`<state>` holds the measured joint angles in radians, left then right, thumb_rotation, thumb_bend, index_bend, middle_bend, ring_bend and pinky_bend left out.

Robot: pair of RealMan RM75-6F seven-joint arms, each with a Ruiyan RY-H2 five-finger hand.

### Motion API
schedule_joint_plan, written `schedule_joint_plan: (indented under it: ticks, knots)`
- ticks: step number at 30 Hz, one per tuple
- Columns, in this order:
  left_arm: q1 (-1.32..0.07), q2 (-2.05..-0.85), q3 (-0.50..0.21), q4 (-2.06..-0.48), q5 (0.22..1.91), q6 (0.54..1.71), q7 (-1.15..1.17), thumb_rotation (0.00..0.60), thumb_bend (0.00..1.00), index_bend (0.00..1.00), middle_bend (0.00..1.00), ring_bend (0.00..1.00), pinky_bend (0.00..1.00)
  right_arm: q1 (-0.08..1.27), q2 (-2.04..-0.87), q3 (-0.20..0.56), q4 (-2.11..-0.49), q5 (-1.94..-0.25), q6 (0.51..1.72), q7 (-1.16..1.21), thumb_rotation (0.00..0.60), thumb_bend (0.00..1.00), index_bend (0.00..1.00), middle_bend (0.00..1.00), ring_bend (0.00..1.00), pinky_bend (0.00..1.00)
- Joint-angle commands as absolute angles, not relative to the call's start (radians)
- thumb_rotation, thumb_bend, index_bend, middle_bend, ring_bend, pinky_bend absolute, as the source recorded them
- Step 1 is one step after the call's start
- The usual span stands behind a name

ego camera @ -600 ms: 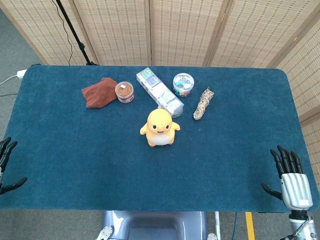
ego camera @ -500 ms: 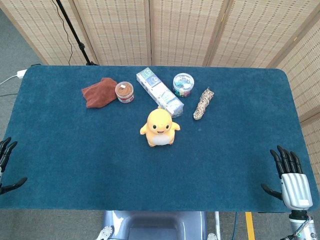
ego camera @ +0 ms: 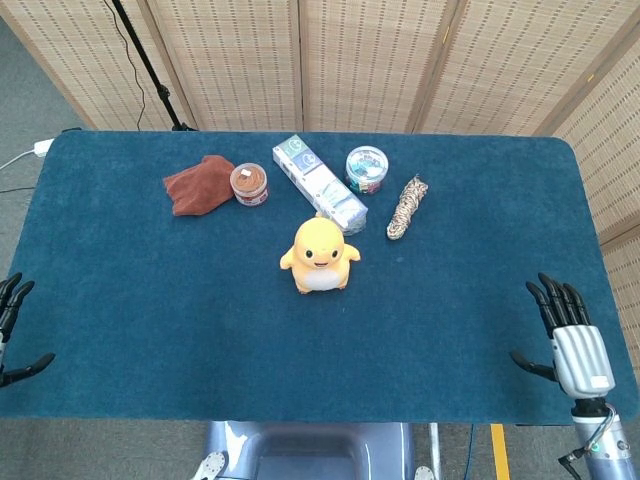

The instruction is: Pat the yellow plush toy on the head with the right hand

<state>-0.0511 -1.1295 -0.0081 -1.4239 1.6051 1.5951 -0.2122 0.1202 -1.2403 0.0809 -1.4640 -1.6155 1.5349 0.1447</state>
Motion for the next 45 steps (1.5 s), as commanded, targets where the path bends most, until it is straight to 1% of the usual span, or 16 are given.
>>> schedule_joint_plan:
  ticks: [1,4,7,13,21,24,25,26,32,37,41,45]
  knots:
    - [-0.051,-1.133,-0.016,-1.427,1.591,1.595,-0.202,0.6,0.0,0.0,0.0,0.0,0.0,0.192,-1.184,0.112,-1.526,-1.622,1.456,0.223,0.6,0.0,0.0,0.0,0.0,0.0]
    - [-0.054,-1.133,-0.02,-1.432,1.58,1.584,-0.203,0.6,0.0,0.0,0.0,0.0,0.0,0.259,-1.153,0.136,-1.564,-1.62,1.38,0.258,0.6,0.0,0.0,0.0,0.0,0.0]
    - [-0.058,-1.13,-0.023,-1.435,1.571,1.573,-0.204,0.6,0.0,0.0,0.0,0.0,0.0,0.323,-1.149,0.166,-1.577,-1.606,1.314,0.294,0.6,0.0,0.0,0.0,0.0,0.0]
    - [-0.059,-1.127,-0.026,-1.438,1.565,1.567,-0.214,0.6,0.0,0.0,0.0,0.0,0.0,0.427,-1.168,0.219,-1.564,-1.567,1.216,0.349,0.6,0.0,0.0,0.0,0.0,0.0]
    - [-0.059,-1.122,-0.03,-1.44,1.554,1.563,-0.229,0.6,0.0,0.0,0.0,0.0,0.0,0.567,-1.199,0.28,-1.55,-1.487,1.053,0.398,0.6,0.0,0.0,0.0,0.0,0.0]
    - [-0.06,-1.122,-0.034,-1.442,1.546,1.558,-0.228,0.6,0.0,0.0,0.0,0.0,0.0,0.649,-1.225,0.309,-1.536,-1.43,0.942,0.442,0.6,0.0,0.0,0.0,0.0,0.0]
    - [-0.062,-1.121,-0.033,-1.444,1.544,1.552,-0.224,0.6,0.0,0.0,0.0,0.0,0.0,0.705,-1.256,0.331,-1.509,-1.402,0.882,0.448,0.6,0.0,0.0,0.0,0.0,0.0]
    - [-0.063,-1.121,-0.034,-1.446,1.541,1.549,-0.222,0.6,0.0,0.0,0.0,0.0,0.0,0.728,-1.271,0.339,-1.492,-1.385,0.859,0.443,0.6,0.0,0.0,0.0,0.0,0.0]
    - [-0.066,-1.119,-0.041,-1.455,1.523,1.535,-0.215,0.6,0.0,0.0,0.0,0.0,0.0,0.832,-1.334,0.384,-1.438,-1.296,0.776,0.408,0.6,0.0,0.0,0.0,0.0,0.0]
    - [-0.07,-1.119,-0.045,-1.458,1.512,1.524,-0.211,0.6,0.0,0.0,0.0,0.0,0.0,0.882,-1.36,0.41,-1.415,-1.233,0.73,0.412,0.6,0.0,0.0,0.0,0.0,0.0]
    - [-0.075,-1.119,-0.048,-1.462,1.501,1.508,-0.202,0.6,0.0,0.0,0.0,0.0,0.0,0.919,-1.377,0.426,-1.419,-1.189,0.682,0.436,0.6,0.0,0.0,0.0,0.0,0.0]
    - [-0.08,-1.12,-0.05,-1.466,1.494,1.496,-0.193,0.6,0.0,0.0,0.0,0.0,0.0,0.956,-1.394,0.423,-1.41,-1.16,0.636,0.428,0.6,0.0,0.0,0.0,0.0,0.0]
